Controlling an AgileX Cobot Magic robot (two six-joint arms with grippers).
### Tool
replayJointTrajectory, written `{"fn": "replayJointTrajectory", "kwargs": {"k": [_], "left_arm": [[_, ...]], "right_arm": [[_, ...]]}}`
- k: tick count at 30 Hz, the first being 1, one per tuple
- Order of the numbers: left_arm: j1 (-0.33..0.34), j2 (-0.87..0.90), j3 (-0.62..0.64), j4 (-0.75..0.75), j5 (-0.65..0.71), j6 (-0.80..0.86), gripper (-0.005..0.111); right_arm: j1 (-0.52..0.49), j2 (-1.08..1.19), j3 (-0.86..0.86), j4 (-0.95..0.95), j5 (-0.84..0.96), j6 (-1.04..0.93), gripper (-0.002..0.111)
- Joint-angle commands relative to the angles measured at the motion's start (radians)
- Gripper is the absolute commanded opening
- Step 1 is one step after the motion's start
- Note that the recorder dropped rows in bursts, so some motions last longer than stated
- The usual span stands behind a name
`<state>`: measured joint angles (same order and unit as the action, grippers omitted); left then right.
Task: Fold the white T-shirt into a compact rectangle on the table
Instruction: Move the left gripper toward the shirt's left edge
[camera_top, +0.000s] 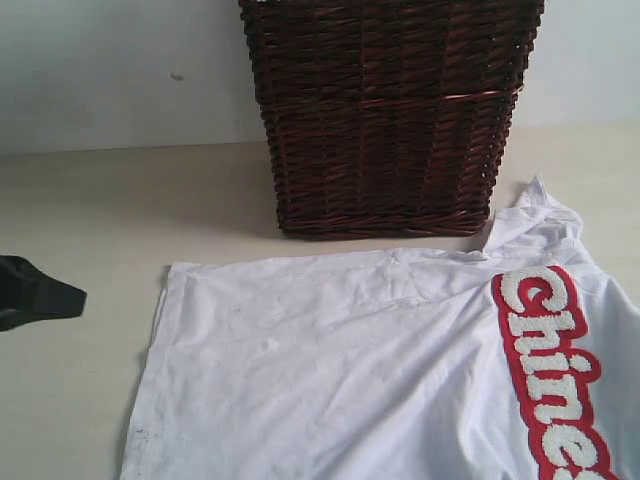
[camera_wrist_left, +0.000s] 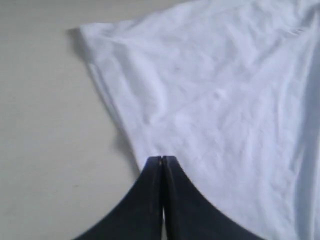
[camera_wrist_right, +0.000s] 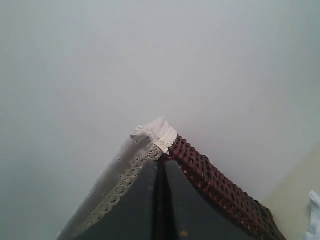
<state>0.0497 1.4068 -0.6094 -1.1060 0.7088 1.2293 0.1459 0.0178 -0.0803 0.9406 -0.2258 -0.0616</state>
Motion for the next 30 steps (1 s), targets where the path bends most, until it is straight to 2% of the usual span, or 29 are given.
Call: {"fn": "replayJointTrajectory", "kwargs": {"k": [1,5,7,11,13,14,17,20,23,26,28,30], "left_arm": [[-0.055,0.132,-0.008,-0.028,0.093,0.238,0.0],[-0.145,0.203,-0.008,0.036,0.134,0.371,0.003],[-0.189,0.21,-0.008,0.027,0.102,0.413,0.01],[-0.268,0.211,-0.008,0.025,0.016,0.551,0.035],[-0.297,0.211,-0.008,0.021,-0.016,0.618,0.043],[-0.312,0.211,-0.008,0.019,-0.035,0.648,0.044],[-0.356,0.211,-0.008,0.029,-0.091,0.713,0.041],[-0.389,0.211,-0.008,0.024,-0.148,0.764,0.032],[-0.409,0.228,-0.008,0.009,-0.167,0.766,0.02],[-0.409,0.27,-0.008,0.009,-0.167,0.764,0.002],[-0.409,0.306,-0.008,0.011,-0.19,0.764,0.0],[-0.409,0.34,-0.008,0.015,-0.223,0.764,0.0]], "right_arm": [[-0.003,-0.003,0.001,0.001,-0.016,0.037,0.005],[-0.003,-0.003,0.001,0.001,0.016,0.037,0.005],[-0.003,-0.003,0.001,0.001,0.027,0.042,0.005],[-0.003,-0.002,-0.001,-0.002,0.048,0.039,0.006],[0.0,-0.002,-0.016,-0.044,0.116,0.002,0.011],[0.0,0.006,-0.031,-0.087,0.16,-0.024,0.016],[0.0,0.054,-0.105,-0.232,0.242,-0.117,0.035],[0.0,0.166,-0.213,-0.391,0.255,-0.229,0.041],[0.0,0.332,-0.308,-0.564,0.303,-0.331,0.034],[0.0,0.502,-0.38,-0.707,0.426,-0.429,0.017],[0.0,0.624,-0.411,-0.789,0.51,-0.49,0.006],[0.0,0.733,-0.42,-0.852,0.539,-0.521,0.0]]}}
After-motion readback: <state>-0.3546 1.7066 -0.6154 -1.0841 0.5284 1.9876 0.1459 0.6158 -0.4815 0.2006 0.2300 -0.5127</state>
